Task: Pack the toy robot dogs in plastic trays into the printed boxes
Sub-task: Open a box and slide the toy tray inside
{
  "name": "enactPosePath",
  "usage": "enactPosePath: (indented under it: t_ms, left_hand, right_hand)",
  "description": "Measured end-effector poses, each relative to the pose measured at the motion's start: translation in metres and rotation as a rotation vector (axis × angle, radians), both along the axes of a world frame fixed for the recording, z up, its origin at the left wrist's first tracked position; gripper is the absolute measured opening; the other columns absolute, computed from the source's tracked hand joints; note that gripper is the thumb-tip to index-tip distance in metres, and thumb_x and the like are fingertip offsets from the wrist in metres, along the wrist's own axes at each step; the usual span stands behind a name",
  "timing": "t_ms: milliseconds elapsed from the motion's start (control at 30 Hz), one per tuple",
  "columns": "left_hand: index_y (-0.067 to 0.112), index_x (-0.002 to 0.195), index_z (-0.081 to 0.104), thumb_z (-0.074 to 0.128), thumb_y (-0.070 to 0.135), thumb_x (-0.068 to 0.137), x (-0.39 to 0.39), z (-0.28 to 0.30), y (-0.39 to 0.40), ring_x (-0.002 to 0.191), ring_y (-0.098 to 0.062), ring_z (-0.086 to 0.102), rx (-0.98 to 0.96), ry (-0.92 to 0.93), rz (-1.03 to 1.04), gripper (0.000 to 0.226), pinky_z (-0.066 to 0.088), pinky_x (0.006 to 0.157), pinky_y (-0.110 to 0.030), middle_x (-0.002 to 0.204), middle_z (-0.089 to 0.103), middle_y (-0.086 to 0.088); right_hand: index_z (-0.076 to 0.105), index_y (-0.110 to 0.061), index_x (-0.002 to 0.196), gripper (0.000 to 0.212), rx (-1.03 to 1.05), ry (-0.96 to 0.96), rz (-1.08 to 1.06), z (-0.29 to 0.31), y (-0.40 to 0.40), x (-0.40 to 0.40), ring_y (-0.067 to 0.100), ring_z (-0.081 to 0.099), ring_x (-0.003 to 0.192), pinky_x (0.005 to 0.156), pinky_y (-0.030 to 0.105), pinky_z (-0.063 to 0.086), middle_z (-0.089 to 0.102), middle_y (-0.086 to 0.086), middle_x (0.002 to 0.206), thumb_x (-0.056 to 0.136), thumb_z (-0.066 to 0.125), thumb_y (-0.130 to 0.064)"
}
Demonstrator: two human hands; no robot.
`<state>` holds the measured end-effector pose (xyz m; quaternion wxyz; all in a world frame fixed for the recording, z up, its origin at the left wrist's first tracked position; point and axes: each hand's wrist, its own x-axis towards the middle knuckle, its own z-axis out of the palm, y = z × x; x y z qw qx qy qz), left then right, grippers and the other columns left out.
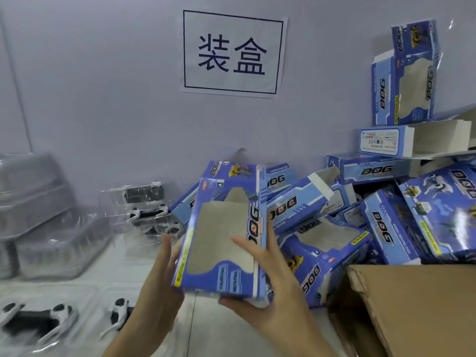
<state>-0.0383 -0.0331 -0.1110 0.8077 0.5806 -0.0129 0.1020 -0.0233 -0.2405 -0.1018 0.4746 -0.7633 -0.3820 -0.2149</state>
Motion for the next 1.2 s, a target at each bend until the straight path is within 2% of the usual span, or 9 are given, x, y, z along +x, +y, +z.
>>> enactPosePath:
  t_ms: [100, 233, 367, 500, 700, 867, 1000, 1100, 1200]
  left_hand:
    - [0.028, 0.122, 0.077, 0.073, 0.062, 0.080, -0.001, 0.001, 0.008, 0.105, -0.029, 0.077, 0.006, 0.021, -0.090, 0.055, 0.064, 0.076, -0.035, 0.122, 0.077, -0.011]
    - [0.028, 0.135, 0.064, 0.088, 0.047, 0.076, -0.003, 0.001, 0.007, 0.110, -0.034, 0.075, 0.079, -0.001, -0.096, 0.067, 0.064, 0.077, -0.035, 0.128, 0.074, -0.010]
    - [0.043, 0.136, 0.057, 0.086, 0.045, 0.079, -0.005, -0.002, 0.000, 0.115, -0.032, 0.073, 0.108, -0.008, -0.135, 0.064, 0.064, 0.082, -0.040, 0.134, 0.071, -0.003]
    - [0.058, 0.132, 0.054, 0.089, 0.044, 0.079, -0.007, -0.011, -0.006, 0.122, -0.031, 0.070, 0.139, -0.001, -0.235, 0.065, 0.062, 0.091, -0.046, 0.141, 0.067, 0.003]
    - [0.063, 0.151, 0.026, 0.090, 0.054, 0.076, -0.007, -0.010, -0.005, 0.136, -0.021, 0.058, 0.397, -0.098, -0.237, 0.098, 0.050, 0.109, -0.051, 0.153, 0.052, 0.018]
    - [0.054, 0.152, 0.030, 0.084, 0.053, 0.081, -0.006, -0.010, -0.009, 0.131, -0.019, 0.063, 0.428, -0.092, -0.167, 0.090, 0.053, 0.107, -0.051, 0.148, 0.058, 0.013]
    - [0.051, 0.147, 0.043, 0.073, 0.054, 0.091, -0.004, -0.015, -0.001, 0.131, -0.016, 0.062, 0.434, -0.021, -0.247, 0.064, 0.052, 0.108, -0.047, 0.146, 0.061, 0.013]
    - [0.057, 0.141, 0.050, 0.059, 0.062, 0.099, -0.006, -0.014, -0.007, 0.132, -0.011, 0.062, 0.419, -0.019, -0.280, 0.044, 0.056, 0.103, -0.036, 0.144, 0.062, 0.018]
    - [0.062, 0.144, 0.044, 0.052, 0.070, 0.096, -0.008, -0.012, -0.010, 0.135, -0.005, 0.058, 0.410, -0.021, -0.228, 0.050, 0.051, 0.110, -0.037, 0.144, 0.059, 0.025]
  right_hand:
    - [0.039, -0.055, 0.150, 0.084, -0.084, -0.038, 0.030, -0.017, 0.007, 0.006, 0.002, 0.019, 0.156, 0.120, 0.024, 0.036, -0.002, -0.018, 0.173, 0.082, 0.086, -0.048]
    - [0.019, -0.062, 0.154, 0.110, -0.049, 0.108, 0.092, -0.023, 0.005, 0.001, -0.007, 0.016, 0.154, 0.115, 0.026, 0.044, -0.004, -0.030, 0.169, 0.066, 0.083, -0.076]
    - [0.024, -0.070, 0.147, 0.101, 0.380, 0.307, 0.079, -0.016, 0.003, -0.008, -0.006, 0.042, 0.143, 0.104, 0.023, 0.052, 0.036, -0.033, 0.158, 0.061, 0.075, -0.086]
    - [0.039, -0.059, 0.142, 0.087, 0.562, 0.492, 0.017, -0.017, -0.010, -0.004, 0.008, 0.065, 0.123, 0.099, 0.034, 0.055, 0.066, -0.013, 0.136, 0.070, 0.086, -0.051]
    - [0.040, -0.060, 0.131, 0.082, 0.493, 0.557, -0.055, -0.019, -0.021, 0.000, 0.013, 0.065, 0.121, 0.095, 0.028, 0.051, 0.066, -0.009, 0.133, 0.066, 0.080, -0.032]
    - [0.036, -0.059, 0.140, 0.083, 0.279, 0.622, -0.009, -0.029, -0.024, -0.001, 0.006, 0.064, 0.122, 0.094, 0.023, 0.053, 0.064, -0.015, 0.134, 0.083, 0.080, -0.019]
    - [0.039, -0.044, 0.145, 0.083, 0.159, 0.676, -0.064, -0.030, -0.023, 0.003, -0.004, 0.063, 0.115, 0.087, 0.011, 0.052, 0.064, -0.015, 0.132, 0.074, 0.081, -0.044]
    - [0.044, -0.040, 0.142, 0.086, 0.155, 0.699, -0.116, -0.028, -0.022, 0.003, -0.001, 0.064, 0.114, 0.094, 0.021, 0.055, 0.066, -0.015, 0.128, 0.066, 0.080, -0.055]
    - [0.043, -0.043, 0.143, 0.089, 0.142, 0.690, -0.122, -0.028, -0.026, 0.003, 0.000, 0.063, 0.118, 0.098, 0.025, 0.054, 0.067, -0.015, 0.128, 0.064, 0.078, -0.062]
